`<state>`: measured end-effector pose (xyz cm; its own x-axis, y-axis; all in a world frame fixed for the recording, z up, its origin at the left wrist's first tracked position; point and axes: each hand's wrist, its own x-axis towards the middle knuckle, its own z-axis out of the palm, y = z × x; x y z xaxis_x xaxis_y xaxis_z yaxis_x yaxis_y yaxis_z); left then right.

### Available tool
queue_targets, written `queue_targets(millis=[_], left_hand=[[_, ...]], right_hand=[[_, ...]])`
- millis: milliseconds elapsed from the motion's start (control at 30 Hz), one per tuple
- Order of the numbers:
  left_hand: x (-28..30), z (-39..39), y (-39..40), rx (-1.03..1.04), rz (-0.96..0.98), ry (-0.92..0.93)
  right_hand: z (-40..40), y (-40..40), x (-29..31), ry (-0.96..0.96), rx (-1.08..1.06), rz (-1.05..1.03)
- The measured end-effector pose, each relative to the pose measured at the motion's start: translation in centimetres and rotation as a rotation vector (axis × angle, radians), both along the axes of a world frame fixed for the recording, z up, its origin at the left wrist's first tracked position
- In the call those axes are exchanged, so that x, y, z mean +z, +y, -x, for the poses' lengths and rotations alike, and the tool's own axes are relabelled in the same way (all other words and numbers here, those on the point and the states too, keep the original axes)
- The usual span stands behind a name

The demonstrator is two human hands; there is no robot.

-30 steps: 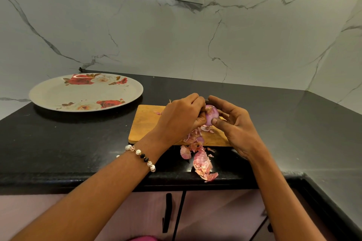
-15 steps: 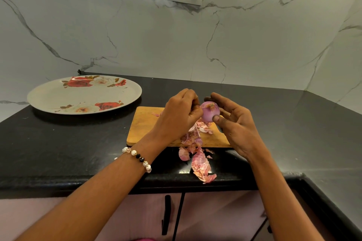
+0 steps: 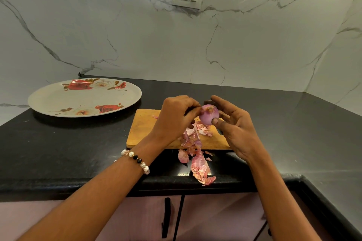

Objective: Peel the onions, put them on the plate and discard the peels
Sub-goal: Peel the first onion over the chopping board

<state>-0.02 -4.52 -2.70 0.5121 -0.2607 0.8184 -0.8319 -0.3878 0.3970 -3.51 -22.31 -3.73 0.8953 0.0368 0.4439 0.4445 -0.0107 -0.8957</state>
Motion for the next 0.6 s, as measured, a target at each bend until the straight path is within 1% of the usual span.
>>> queue_targets(millis=[167,333,600], left_hand=[[0.0,-0.2,-0.2,0.113,-0.045,-0.075],[0.0,-0.1,-0.4,0.187,-0.043,-0.110],[-0.2,-0.1,-0.5,0.162,-0.125,-0.123]], right_hand=[[0.1,-0.2,0.1,0.002,0.050,-0.081],[0.5,-0.2,0.7,0.031,0.129,-0.356],[0.1,-1.1,1.2,0.055,0.066,-0.741]])
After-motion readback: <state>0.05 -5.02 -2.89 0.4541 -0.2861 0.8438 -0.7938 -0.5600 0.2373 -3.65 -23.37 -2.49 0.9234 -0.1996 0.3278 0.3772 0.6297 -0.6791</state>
